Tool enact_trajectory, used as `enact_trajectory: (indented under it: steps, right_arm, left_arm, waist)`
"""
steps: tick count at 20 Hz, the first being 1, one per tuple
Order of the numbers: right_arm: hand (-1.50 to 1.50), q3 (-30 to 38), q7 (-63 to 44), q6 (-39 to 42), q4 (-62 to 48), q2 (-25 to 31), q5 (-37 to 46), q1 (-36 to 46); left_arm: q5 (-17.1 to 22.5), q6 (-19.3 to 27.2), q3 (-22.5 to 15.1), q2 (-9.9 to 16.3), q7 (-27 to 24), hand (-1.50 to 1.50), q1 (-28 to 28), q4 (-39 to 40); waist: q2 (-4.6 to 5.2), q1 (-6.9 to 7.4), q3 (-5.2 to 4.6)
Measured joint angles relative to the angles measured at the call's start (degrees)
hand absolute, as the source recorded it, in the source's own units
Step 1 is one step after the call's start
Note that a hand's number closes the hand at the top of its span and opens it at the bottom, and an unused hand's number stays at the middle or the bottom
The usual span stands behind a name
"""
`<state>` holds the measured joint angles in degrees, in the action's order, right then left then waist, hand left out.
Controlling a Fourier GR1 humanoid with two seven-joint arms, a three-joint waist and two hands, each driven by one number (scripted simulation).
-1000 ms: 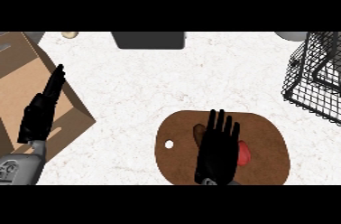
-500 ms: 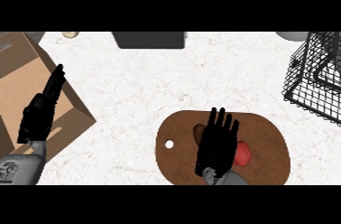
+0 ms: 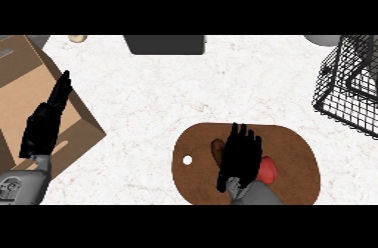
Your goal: Pick the sweet potato from the cutting board and place it in the tiered basket
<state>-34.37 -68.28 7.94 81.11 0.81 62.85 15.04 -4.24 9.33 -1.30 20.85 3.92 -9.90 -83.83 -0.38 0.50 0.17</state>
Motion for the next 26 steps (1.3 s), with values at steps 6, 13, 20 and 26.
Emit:
enact_trajectory:
  steps: [6, 13, 20, 26]
  right_arm:
    - [1.50, -1.7, 2.1, 2.2, -3.2, -0.1, -2.3, 1.6]
    - [1.50, -3.6, 2.0, 0.5, -3.7, 0.3, -3.8, 2.8]
    - [1.50, -0.8, 2.9, -3.1, -2.0, 0.3, -5.0, 6.3]
    - [1.50, 14.0, 9.4, -11.6, -6.7, -0.3, -9.6, 15.3]
  left_arm:
    - [-0.6, -0.2, 0.1, -0.6, -0.3, 0.00, -0.2, 0.4]
    - [-1.0, -0.8, 0.7, -1.0, 0.1, 0.00, -0.1, 0.2]
    - [-1.4, -1.3, 1.1, -1.4, -0.4, 0.00, -0.1, 0.2]
    - [-1.4, -1.6, 1.4, -1.5, -0.6, 0.00, -0.7, 0.2]
  waist:
    - [-0.42, 0.08, -0.25]
    - [-0.50, -0.06, -0.35]
    - [-0.04, -0.09, 0.00]
    - [0.59, 0.52, 0.18]
